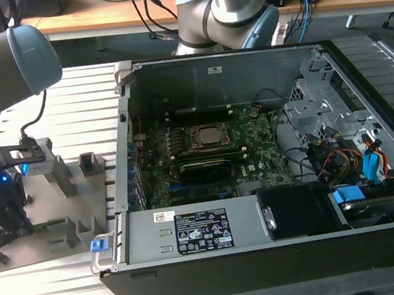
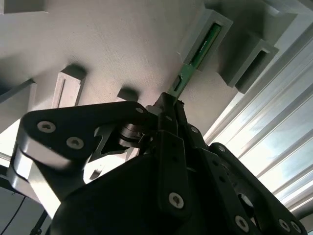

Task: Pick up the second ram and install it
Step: 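Pick up the second ram and move it above second insertion slot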

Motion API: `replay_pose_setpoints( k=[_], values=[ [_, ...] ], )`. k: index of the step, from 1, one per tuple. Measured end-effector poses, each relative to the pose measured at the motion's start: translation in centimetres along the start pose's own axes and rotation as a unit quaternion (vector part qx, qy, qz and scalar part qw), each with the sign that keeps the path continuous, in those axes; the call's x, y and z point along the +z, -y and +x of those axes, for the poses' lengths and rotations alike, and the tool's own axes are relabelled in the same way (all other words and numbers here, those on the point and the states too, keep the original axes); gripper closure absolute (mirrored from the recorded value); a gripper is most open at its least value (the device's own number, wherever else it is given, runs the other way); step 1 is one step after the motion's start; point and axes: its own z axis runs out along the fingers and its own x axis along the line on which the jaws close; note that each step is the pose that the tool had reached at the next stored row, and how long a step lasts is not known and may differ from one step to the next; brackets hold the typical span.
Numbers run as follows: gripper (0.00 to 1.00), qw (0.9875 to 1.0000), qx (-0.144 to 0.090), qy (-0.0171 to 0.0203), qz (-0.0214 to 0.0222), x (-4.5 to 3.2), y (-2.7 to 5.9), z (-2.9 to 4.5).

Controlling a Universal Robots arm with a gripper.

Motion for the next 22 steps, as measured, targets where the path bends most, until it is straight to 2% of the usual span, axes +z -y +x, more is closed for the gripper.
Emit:
replay_pose_setpoints(
  k=[15,17,19,22],
  values=[
    [0.86,1.0000,0.000,0.0013,0.0000,0.00,0.00,0.00],
    [0.86,1.0000,0.000,0.0012,0.0000,-0.28,-0.02,0.00],
    [0.86,1.0000,0.000,0.0012,0.0000,-1.00,-0.05,-0.02],
    [0.86,1.0000,0.000,0.0012,0.0001,-1.58,-0.07,-0.03]
  ],
)
